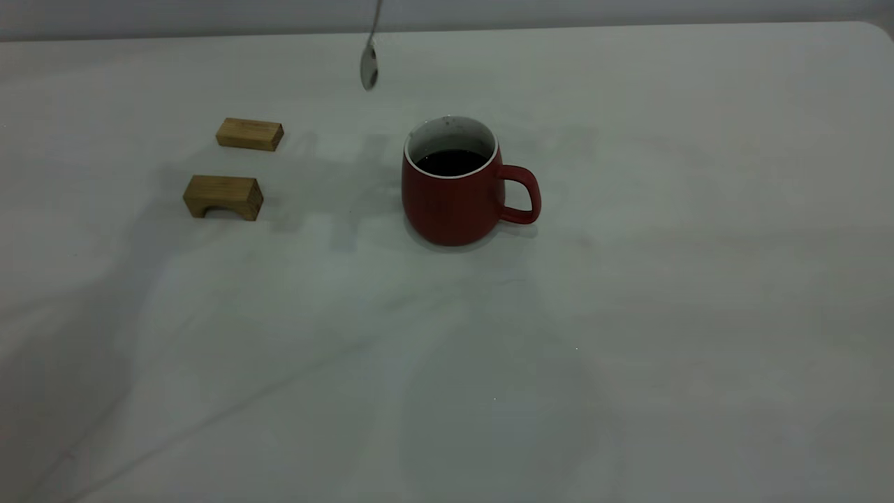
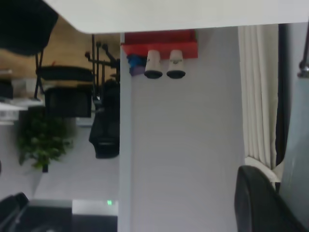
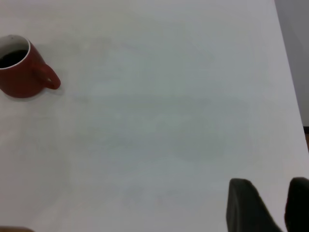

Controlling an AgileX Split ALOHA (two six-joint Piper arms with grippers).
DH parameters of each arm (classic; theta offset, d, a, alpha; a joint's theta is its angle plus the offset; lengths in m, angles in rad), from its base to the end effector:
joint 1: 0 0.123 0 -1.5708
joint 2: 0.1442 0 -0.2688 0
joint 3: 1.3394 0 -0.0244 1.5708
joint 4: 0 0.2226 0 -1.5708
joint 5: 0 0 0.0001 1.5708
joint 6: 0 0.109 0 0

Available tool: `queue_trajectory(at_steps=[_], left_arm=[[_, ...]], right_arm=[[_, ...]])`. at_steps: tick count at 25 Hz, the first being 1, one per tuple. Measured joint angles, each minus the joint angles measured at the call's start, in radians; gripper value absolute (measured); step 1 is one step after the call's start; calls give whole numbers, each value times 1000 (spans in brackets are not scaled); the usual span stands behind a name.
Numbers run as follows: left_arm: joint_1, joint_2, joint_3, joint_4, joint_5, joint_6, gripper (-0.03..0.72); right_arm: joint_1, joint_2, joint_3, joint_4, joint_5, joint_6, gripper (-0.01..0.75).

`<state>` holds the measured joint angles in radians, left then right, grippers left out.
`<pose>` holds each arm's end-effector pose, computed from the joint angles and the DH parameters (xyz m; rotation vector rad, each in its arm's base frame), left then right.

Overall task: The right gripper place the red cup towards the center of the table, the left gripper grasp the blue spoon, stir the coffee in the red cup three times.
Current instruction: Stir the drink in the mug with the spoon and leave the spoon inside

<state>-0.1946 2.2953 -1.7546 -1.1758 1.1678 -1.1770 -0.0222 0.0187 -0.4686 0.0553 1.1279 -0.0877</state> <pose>0.4113 -0.1754 0.1676 1.5530 -1.6297 0.9837 0.0040 0.0054 0.2408 -0.0739 2.1589 0.0042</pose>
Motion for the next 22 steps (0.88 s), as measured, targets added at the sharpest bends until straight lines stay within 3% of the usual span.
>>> queue_trajectory(at_steps=[13, 22], left_arm=[[-46, 230, 0, -165, -2, 164, 143], [-51, 312, 0, -345, -59, 443, 143]], right_arm=[[0, 0, 0, 0, 0, 0, 238], [0, 0, 0, 0, 0, 0, 238]])
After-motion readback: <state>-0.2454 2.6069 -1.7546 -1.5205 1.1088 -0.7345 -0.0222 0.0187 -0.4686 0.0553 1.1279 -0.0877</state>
